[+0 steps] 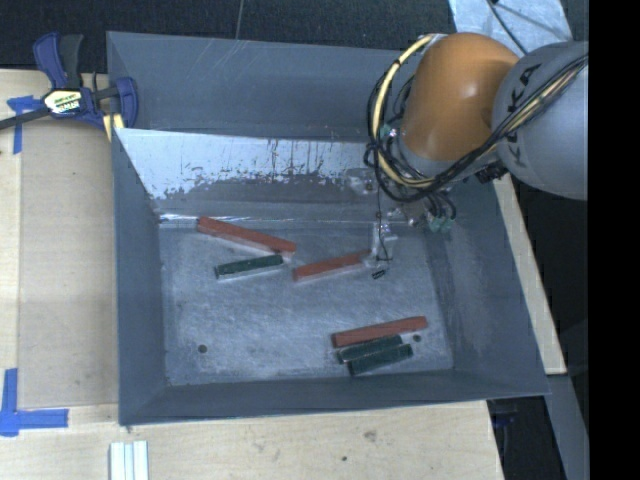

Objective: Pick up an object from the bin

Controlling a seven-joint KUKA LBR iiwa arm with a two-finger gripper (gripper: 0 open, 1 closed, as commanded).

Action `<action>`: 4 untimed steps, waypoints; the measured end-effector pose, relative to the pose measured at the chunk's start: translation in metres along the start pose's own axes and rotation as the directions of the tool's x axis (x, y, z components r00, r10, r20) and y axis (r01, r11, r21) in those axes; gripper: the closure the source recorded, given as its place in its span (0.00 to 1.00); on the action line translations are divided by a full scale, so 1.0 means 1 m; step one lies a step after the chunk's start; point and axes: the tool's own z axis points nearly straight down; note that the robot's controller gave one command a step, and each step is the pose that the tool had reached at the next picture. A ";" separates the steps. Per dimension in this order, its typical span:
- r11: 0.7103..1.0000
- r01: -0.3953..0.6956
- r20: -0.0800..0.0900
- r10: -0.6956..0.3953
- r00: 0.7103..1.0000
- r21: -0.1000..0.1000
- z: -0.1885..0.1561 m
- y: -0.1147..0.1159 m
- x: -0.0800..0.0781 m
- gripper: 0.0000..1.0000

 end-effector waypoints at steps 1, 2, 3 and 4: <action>0.999 0.050 0.005 -0.050 0.999 0.001 0.028 0.016 0.005 0.00; 0.981 0.192 0.000 -0.192 0.981 -0.001 0.085 0.018 -0.002 0.00; 0.996 0.085 0.004 -0.085 0.996 -0.001 0.081 0.037 0.008 1.00; 0.996 0.085 0.004 -0.085 0.996 -0.001 0.081 0.037 0.008 1.00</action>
Offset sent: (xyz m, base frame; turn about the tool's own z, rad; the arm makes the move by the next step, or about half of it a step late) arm -0.0011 0.0185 -0.0828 -0.1935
